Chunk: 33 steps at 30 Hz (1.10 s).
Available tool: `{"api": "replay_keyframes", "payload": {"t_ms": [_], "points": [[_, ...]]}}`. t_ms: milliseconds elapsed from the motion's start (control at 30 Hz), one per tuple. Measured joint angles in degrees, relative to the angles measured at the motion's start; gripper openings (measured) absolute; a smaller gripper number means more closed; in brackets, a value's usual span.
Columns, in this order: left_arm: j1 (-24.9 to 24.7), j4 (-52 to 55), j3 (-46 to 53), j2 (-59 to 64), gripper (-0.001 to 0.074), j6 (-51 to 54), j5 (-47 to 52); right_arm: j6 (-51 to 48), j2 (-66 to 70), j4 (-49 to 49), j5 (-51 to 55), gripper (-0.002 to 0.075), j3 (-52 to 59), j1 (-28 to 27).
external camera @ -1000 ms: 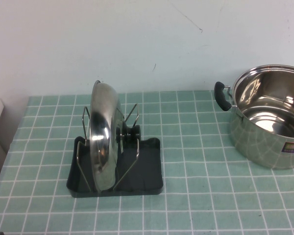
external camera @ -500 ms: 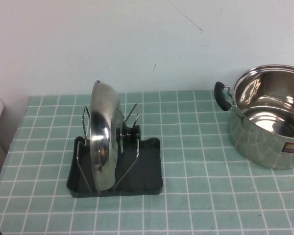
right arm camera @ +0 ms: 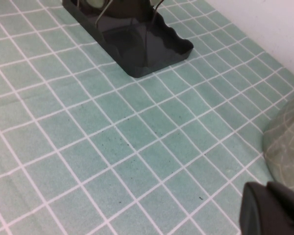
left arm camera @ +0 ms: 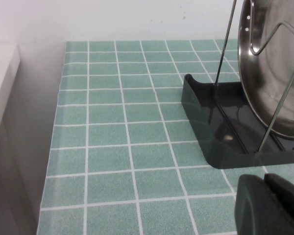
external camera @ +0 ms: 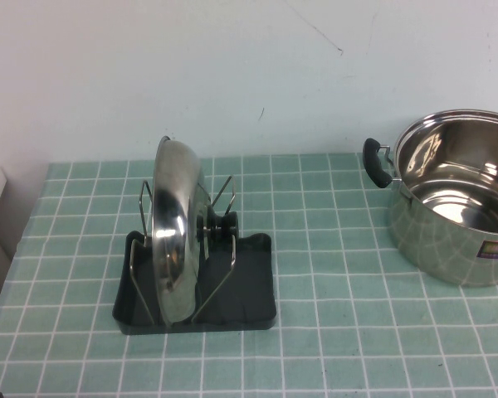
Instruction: Put pot lid on rack
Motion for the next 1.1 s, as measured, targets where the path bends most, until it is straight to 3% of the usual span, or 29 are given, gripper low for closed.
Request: {"api": "replay_keyframes", "payload": {"t_ms": [467, 767, 1100], "points": [[0.10, 0.00, 0.00, 0.00, -0.0002, 0.00, 0.00, 0.00, 0.00, 0.00, 0.00, -0.0001, 0.00, 0.00], [4.58, 0.00, 0.00, 0.00, -0.0002, 0.00, 0.00, 0.00, 0.00, 0.00, 0.00, -0.0001, 0.00, 0.00], [5.51, -0.13, 0.00, 0.00, -0.0002, 0.00, 0.00, 0.00, 0.00, 0.00, 0.00, -0.0001, 0.00, 0.00]]}}
